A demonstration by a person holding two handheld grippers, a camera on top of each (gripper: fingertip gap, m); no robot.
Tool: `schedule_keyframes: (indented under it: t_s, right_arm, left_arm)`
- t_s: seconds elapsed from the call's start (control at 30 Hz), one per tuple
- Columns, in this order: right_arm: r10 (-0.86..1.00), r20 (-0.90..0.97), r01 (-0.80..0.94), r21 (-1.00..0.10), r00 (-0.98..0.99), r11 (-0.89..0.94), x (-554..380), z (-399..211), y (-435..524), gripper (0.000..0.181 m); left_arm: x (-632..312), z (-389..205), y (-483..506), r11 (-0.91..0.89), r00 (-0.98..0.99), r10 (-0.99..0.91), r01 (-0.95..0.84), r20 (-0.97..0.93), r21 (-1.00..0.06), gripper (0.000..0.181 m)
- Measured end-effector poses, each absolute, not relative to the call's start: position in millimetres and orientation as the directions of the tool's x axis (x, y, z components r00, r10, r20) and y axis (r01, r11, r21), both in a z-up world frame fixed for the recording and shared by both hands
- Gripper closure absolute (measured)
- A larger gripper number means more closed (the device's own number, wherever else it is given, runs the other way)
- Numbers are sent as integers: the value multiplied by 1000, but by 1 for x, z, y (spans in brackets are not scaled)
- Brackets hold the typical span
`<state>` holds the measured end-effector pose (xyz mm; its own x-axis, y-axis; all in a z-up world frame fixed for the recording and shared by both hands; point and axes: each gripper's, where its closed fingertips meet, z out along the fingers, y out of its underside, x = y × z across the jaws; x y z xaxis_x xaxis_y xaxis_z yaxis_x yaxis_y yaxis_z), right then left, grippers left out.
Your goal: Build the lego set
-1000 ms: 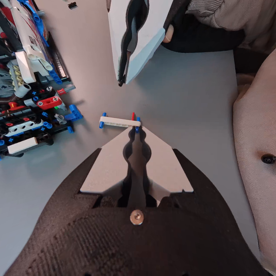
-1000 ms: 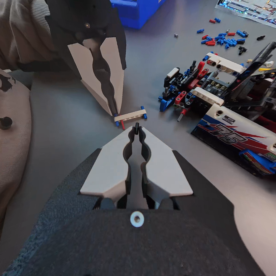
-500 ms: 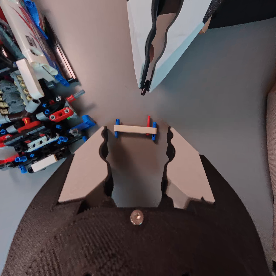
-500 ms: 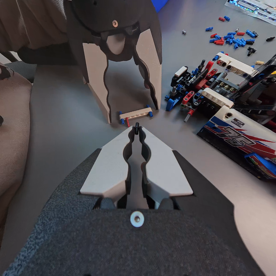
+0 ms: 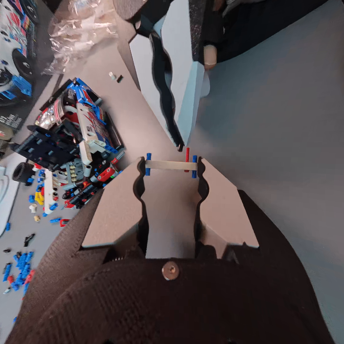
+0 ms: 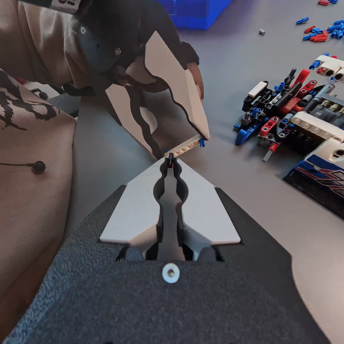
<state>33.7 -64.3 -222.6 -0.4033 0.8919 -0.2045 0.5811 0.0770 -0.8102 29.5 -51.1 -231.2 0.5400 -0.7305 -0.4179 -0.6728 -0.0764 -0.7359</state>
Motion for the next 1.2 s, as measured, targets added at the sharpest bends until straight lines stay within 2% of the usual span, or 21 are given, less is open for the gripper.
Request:
schedule_keyframes:
  t_s: [0.2,0.43,0.6,0.83,1.0,1.03,1.1,1.2]
  right_arm:
    - [883,-309,654,-757,-354,-3,29,-234,-62,178]
    - [823,-386,675,-738,-416,-5,34,-236,-75,178]
    - [815,-424,682,-730,-395,-49,32,-236,-74,178]
    - [755,-559,536,-776,-342,-331,20,-200,-60,178]
    - [673,-658,404,-747,-338,-528,11,-175,-54,178]
    - [656,-671,395,-738,-345,-547,10,-173,-55,179]
    - [590,-716,375,-698,-373,-610,7,-165,-59,179]
    - [652,-673,329,-740,-350,-587,4,-165,-52,179]
  left_arm:
    - [32,-227,-49,33,465,-677,-755,-571,-655,126]
    - [44,-233,-63,133,357,-720,-771,-595,-623,127]
    - [43,-233,-62,133,365,-698,-779,-616,-613,127]
    - [33,-194,-48,131,534,-557,-700,-637,-702,129]
    - [25,-169,-43,154,620,-469,-644,-629,-750,130]
    - [24,-163,-44,170,634,-451,-630,-628,-758,162]
    - [31,-160,-47,217,619,-457,-618,-638,-755,173]
    - [28,-158,-42,173,656,-468,-588,-591,-790,170]
